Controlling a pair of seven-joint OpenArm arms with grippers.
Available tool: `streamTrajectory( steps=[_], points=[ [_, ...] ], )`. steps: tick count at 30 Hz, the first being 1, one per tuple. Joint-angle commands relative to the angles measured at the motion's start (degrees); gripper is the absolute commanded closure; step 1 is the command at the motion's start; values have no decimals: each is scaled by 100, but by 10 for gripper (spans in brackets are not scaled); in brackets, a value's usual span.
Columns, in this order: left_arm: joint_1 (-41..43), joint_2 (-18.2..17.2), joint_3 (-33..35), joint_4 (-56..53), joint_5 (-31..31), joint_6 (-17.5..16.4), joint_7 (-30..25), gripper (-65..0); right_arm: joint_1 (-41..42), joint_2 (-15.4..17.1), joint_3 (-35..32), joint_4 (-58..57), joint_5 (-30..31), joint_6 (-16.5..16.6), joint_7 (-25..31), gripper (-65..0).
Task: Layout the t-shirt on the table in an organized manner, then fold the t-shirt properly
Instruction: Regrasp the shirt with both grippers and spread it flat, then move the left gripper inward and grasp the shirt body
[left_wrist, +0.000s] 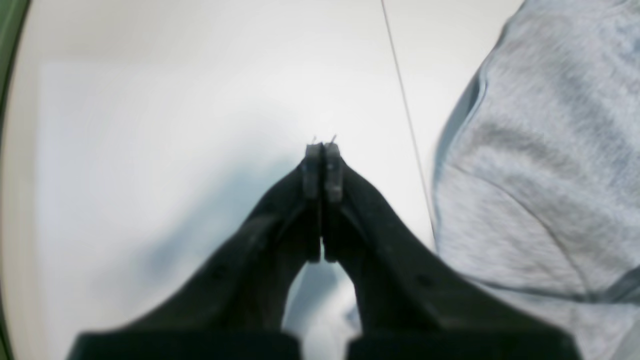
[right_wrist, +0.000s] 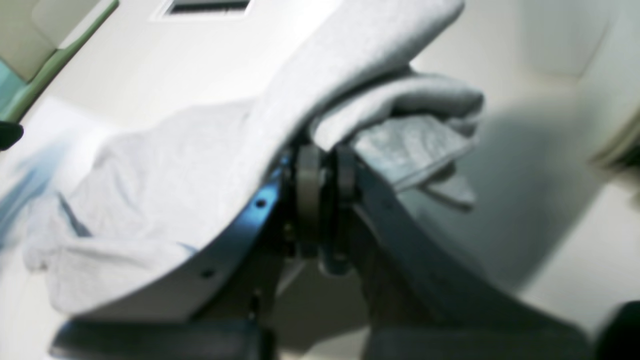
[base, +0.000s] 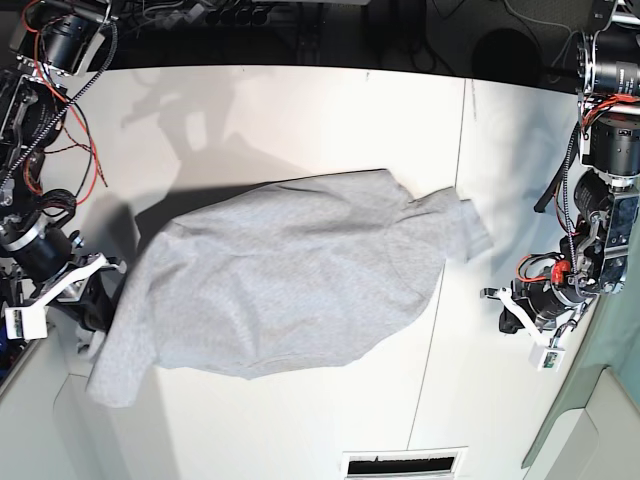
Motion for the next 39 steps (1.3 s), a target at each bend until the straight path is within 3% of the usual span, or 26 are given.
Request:
streamTrajectory(
  steps=[1, 4, 5, 7, 8, 9, 12, 17, 21, 24, 28, 33, 39],
  points=[
    [-153, -101, -28, 118, -127, -79, -72, 0, 87, 81, 120, 179, 109, -48, 129, 0],
    [-125, -96, -28, 129, -553, -535, 184, 0, 61, 109, 391, 190, 109, -157, -166, 0],
    [-109, -90, -28, 129, -789, -752, 267, 0, 57, 105, 437, 175, 111, -210, -348, -37],
    [-107, -35, -28, 129, -1169, -1147, 374, 0, 59, 103, 446, 90, 111, -367, -699, -274],
    [-109, 20, -28, 129, -1368, -1368, 411, -26, 59, 90, 444, 28, 109, -369, -798, -371],
    [-111, 90, -28, 129, -1532, -1554, 415, -93, 55, 72, 446, -39, 90, -365, -846, -434],
    [-111, 448, -28, 142, -1727, -1720, 466, -253, -103, 42, 446, -271, 111, -369, -815, -449],
    [-111, 1198, -28, 138, -1250, -1711, 461, -277, -540, 42, 446, -809, 90, -365, -498, -449],
    [-109, 1591, 155, 138, -807, -1394, 275, -277, -866, -68, 448, -1123, 87, -378, -144, -448],
    [-109, 1714, 656, 138, -114, -1036, -157, -277, -1005, -243, 450, -1180, 85, -385, -122, -448],
    [-109, 1792, 1506, 125, 678, -306, -564, -277, -1047, -415, 450, -1325, -20, -387, -59, -448],
    [-109, 1790, 2127, 120, 1117, 470, -732, -270, -1049, -560, 450, -1626, -195, -509, 92, -447],
    [-109, 1792, 2267, -162, 1519, 560, -734, -163, -1049, -557, 450, -2249, -192, -533, 564, -447]
  ],
)
